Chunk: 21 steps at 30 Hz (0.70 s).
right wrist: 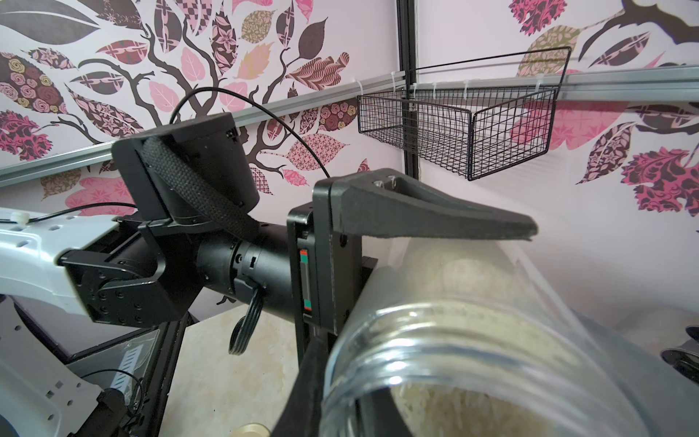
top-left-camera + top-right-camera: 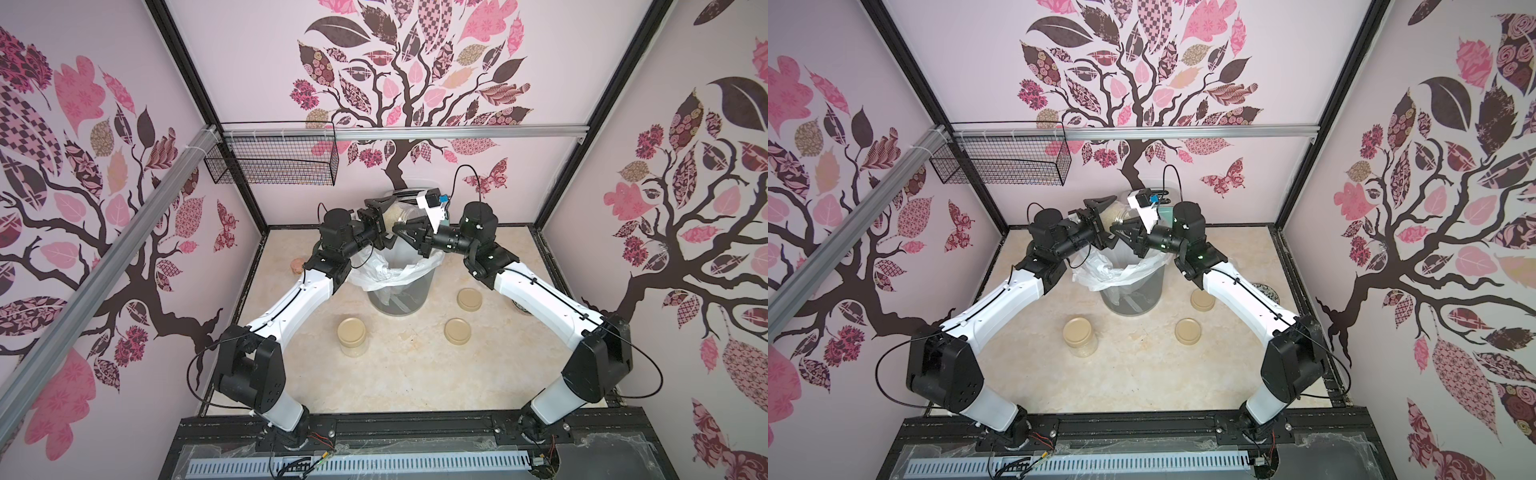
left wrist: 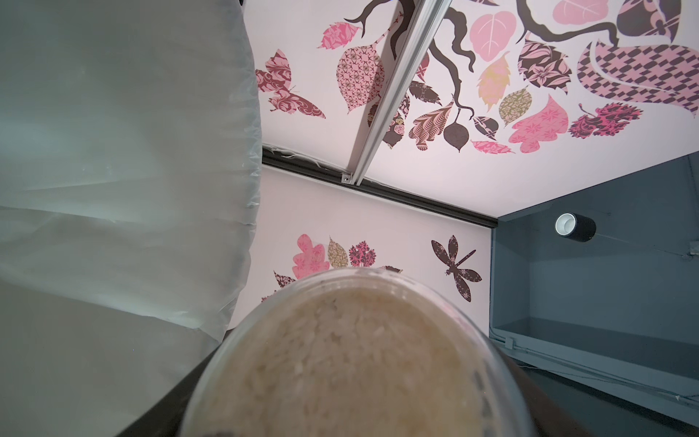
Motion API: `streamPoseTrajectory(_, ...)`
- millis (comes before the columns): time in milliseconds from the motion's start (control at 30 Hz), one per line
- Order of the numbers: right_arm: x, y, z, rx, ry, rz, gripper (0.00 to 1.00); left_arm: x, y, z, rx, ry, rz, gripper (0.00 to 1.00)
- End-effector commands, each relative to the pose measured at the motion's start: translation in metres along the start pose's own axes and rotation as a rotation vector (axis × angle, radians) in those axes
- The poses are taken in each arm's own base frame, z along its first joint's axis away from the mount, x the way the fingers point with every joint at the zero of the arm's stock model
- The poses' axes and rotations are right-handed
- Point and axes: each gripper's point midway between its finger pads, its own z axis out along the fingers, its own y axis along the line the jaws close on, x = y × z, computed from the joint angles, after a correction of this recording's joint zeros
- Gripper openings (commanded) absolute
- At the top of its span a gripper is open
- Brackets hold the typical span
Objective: Empty moldy rice from jars
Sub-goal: Pour the moldy rice from the jar into the trash bin.
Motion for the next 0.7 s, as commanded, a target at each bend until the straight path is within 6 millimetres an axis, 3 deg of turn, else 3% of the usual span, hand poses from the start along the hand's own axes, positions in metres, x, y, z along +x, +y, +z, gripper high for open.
streamPoseTrajectory(0, -0.033, 0.011, -0.004, -0.015, -0.102, -0.090, 0.26, 0.007, -0.014, 0.002, 0.055, 0.021, 0.035, 0.72)
streamPoseTrajectory(67, -0.032, 0.009, -0.006, 0.004, -0.104, -0.079, 0.65, 0.002, -0.012, 0.002, 0.052, 0.014, 0.036, 0.71)
streamPoseTrajectory(100, -0.031, 0.008, -0.007, 0.014, -0.104, -0.078, 0.95, -0.003, -0.011, 0.002, 0.049, 0.007, 0.040, 0.71)
streamPoseTrajectory(133, -0.030, 0.008, -0.009, 0.022, -0.103, -0.077, 0.99, -0.007, -0.010, 0.001, 0.046, 0.000, 0.044, 0.70)
streamPoseTrajectory(267, -0.029, 0.008, -0.016, 0.055, -0.090, -0.081, 1.00, -0.024, -0.011, -0.001, 0.034, -0.035, 0.075, 0.70)
streamPoseTrajectory(433, -0.025, 0.010, -0.030, 0.079, -0.036, -0.067, 0.99, -0.029, -0.020, 0.002, 0.027, -0.034, 0.152, 0.70)
streamPoseTrajectory(667, -0.042, -0.001, -0.090, 0.245, -0.093, -0.033, 1.00, -0.033, -0.023, 0.006, -0.049, -0.047, 0.311, 0.68)
